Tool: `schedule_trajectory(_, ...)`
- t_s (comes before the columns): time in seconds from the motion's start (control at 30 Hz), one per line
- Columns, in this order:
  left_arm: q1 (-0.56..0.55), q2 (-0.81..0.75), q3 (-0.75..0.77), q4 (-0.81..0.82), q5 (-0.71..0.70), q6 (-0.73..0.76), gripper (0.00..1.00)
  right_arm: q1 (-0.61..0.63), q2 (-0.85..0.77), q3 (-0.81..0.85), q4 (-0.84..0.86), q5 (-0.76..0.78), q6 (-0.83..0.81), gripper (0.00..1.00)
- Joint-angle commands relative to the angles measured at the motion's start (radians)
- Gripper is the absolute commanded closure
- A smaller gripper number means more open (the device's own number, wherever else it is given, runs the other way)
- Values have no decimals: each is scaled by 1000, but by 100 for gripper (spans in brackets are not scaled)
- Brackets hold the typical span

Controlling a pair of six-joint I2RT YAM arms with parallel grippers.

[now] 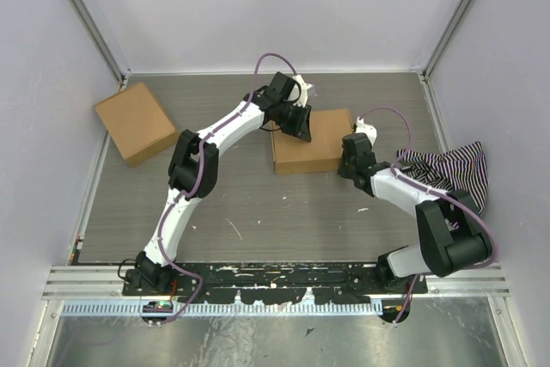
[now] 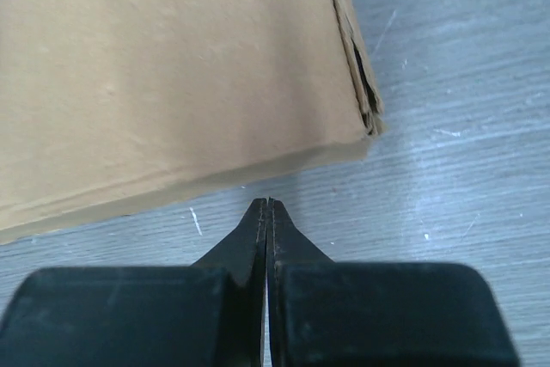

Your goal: Fold the paper box

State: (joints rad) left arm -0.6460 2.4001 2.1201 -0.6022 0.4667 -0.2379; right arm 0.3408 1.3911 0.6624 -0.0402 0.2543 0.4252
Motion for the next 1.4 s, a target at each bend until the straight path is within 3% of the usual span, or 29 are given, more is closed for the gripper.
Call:
schedule_trajectory(0.0,-8,30,-35,-168,-3,16,67,2,19,21,-35,61,59,99)
schedule_trajectory(0.33,-9,35,-37,-156,15,28,68,-1,144,67,159,18,74,99)
schedule_trajectory(0.5,-7,28,-39,-157,8,36,68,0,161,79,161,-26,80,99)
schedule_trajectory(0.73,1,-37,-63,-143,-45,21,59,-2,-3,23,69,-26,68,99)
schedule_trajectory(1.07,14,-293,-108,-142,-233,15,42,0,-295,-8,-113,-50,28,97)
schedule_trajectory(1.13,15,-369,-153,-134,-274,14,41,1,-342,-11,-138,-45,19,90)
schedule_trajectory(1.17,15,-414,-188,-126,-296,11,40,1,-364,-11,-148,-44,12,81)
schedule_trajectory(1.27,16,-581,-365,-62,-388,-13,37,0,-402,-4,-174,-51,-17,41)
schedule_trajectory(1.33,18,-685,-488,-15,-438,-34,33,0,-427,-2,-182,-58,-33,23)
schedule_trajectory(1.37,18,-738,-543,-1,-461,-41,9,2,-442,-2,-186,-57,-35,18)
